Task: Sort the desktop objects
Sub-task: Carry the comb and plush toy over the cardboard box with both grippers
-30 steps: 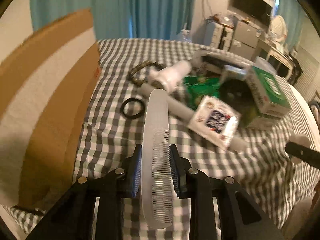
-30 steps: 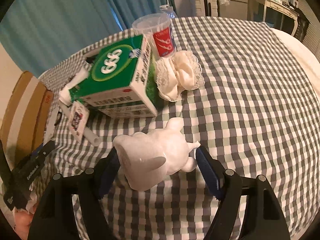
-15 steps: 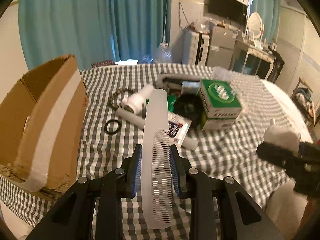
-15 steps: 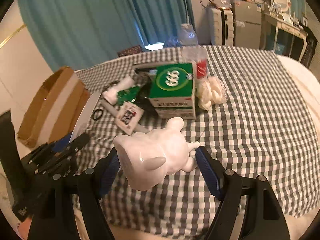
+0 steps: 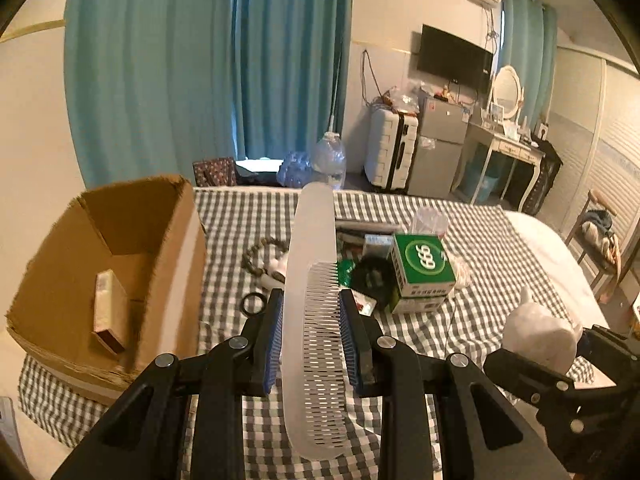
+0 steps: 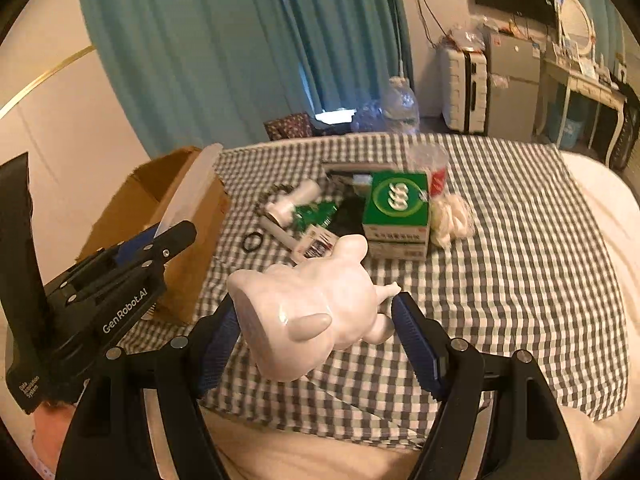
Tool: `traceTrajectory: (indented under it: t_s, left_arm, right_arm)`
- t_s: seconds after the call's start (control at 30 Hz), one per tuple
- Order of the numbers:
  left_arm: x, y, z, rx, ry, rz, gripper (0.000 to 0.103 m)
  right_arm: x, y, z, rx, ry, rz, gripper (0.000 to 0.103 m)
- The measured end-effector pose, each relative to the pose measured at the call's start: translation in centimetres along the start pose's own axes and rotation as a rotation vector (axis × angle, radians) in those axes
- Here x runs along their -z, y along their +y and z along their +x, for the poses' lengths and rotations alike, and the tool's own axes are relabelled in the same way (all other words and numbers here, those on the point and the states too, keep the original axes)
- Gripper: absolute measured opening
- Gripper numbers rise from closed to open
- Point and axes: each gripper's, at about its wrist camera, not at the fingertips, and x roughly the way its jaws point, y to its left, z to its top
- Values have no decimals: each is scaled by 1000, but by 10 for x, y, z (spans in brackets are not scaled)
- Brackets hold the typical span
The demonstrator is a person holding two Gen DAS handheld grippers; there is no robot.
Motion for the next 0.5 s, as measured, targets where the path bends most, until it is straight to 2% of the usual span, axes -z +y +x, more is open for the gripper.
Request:
traceTrajectory:
  t_s: [0.23, 0.33, 0.4, 0.43, 0.47, 0.5]
  left_arm:
    - [-15, 30, -22, -17, -35, -37, 27]
    - [-14, 43, -20, -18, -6, -37, 27]
    - [-8, 52, -12, 27, 43, -28, 31]
    - [-3, 55, -8, 46, 73, -20, 39]
    - [6, 55, 0, 55, 111, -8, 56]
    - [14, 52, 4, 58, 138, 3, 62]
  right_arm:
    - [-11, 38, -8, -62, -10, -45, 75]
    - [-14, 52, -4, -63, -7, -69, 75]
    - [-15, 56, 1, -57, -3, -73, 75]
    - [-15, 55, 4, -50, 3, -70, 75]
    - [-15, 54, 7, -44, 8, -65, 75]
    - [-14, 52, 10, -38, 13, -58, 75]
